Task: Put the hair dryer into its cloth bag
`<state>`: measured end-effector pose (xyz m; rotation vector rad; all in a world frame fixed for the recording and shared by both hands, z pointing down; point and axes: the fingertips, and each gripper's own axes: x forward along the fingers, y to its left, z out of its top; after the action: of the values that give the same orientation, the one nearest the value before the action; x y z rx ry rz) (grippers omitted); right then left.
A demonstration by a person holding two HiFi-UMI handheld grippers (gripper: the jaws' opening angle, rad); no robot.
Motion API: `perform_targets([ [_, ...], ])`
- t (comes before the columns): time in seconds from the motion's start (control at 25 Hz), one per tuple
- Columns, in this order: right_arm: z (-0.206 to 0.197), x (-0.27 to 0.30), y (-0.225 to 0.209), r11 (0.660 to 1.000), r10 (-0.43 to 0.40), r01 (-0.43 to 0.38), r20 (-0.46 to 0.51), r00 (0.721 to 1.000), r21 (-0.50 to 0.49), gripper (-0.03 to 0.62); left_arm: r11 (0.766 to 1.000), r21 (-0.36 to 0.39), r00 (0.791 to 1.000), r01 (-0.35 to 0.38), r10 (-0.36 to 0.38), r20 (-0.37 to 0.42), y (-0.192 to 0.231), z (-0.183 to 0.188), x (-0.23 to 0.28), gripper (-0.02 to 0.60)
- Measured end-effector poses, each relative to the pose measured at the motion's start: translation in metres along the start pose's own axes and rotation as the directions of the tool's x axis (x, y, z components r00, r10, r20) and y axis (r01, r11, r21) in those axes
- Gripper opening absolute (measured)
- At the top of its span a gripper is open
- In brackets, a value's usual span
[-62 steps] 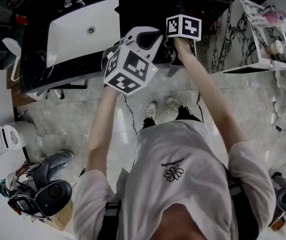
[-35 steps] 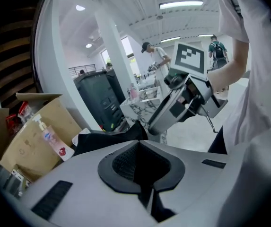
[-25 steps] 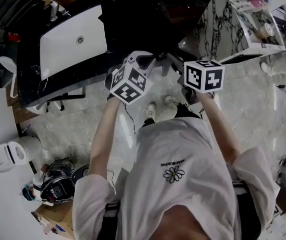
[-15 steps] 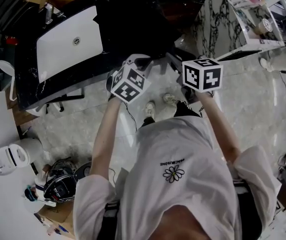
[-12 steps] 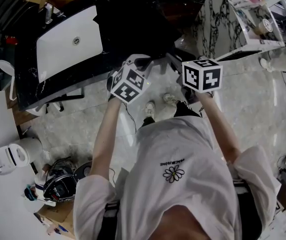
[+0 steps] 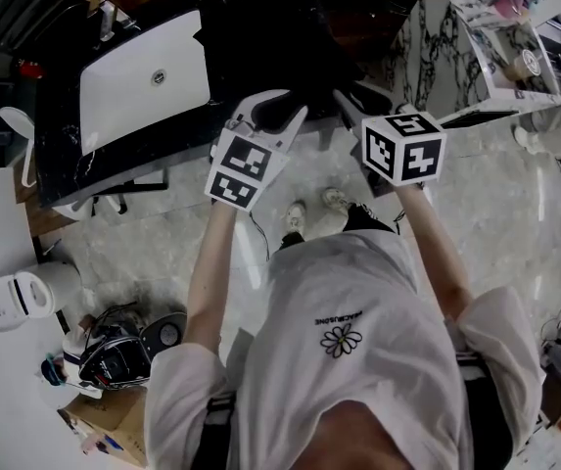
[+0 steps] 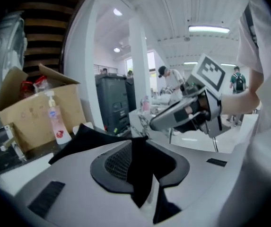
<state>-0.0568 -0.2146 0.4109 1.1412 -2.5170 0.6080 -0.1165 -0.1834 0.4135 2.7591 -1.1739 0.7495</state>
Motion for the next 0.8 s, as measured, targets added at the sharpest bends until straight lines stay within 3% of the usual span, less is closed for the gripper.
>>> perform_targets([
  [0.12,0.036,-0.005,0.003,0.997,-0.011,0.02,0.11,0.994,-0.076,0.054,0.991,-0.065,0.98,-0.121,0.129,0.151,0.027,0.043,-0.027,0.079],
  [0.2,0.061,-0.009,0.008,0.992,-0.01,0.033,0.187,0.982,-0.12,0.037,0.972,-0.102,0.942,-0.213,0.232,0.242,0.044,0.07,-0.049,0.056],
  [0.4,0.116,-0.031,0.028,0.983,0.002,0.074,0.412,0.911,-0.17,0.019,0.875,-0.176,0.793,-0.45,0.483,0.371,0.07,0.106,-0.106,0.017],
  [0.52,0.137,-0.04,0.042,0.969,0.007,0.117,0.497,0.868,-0.219,0.014,0.809,-0.265,0.691,-0.525,0.587,0.421,0.077,0.111,-0.135,0.015],
  [0.68,0.146,-0.047,0.058,0.935,0.03,0.168,0.539,0.842,-0.313,0.014,0.708,-0.338,0.565,-0.62,0.701,0.435,0.082,0.102,-0.164,0.015],
  [0.76,0.144,-0.048,0.062,0.927,0.043,0.171,0.547,0.836,-0.334,0.014,0.675,-0.384,0.523,-0.63,0.735,0.431,0.081,0.095,-0.175,0.015],
  [0.8,0.142,-0.048,0.063,0.927,0.048,0.167,0.549,0.835,-0.336,0.014,0.665,-0.394,0.515,-0.635,0.744,0.426,0.08,0.091,-0.178,0.015],
])
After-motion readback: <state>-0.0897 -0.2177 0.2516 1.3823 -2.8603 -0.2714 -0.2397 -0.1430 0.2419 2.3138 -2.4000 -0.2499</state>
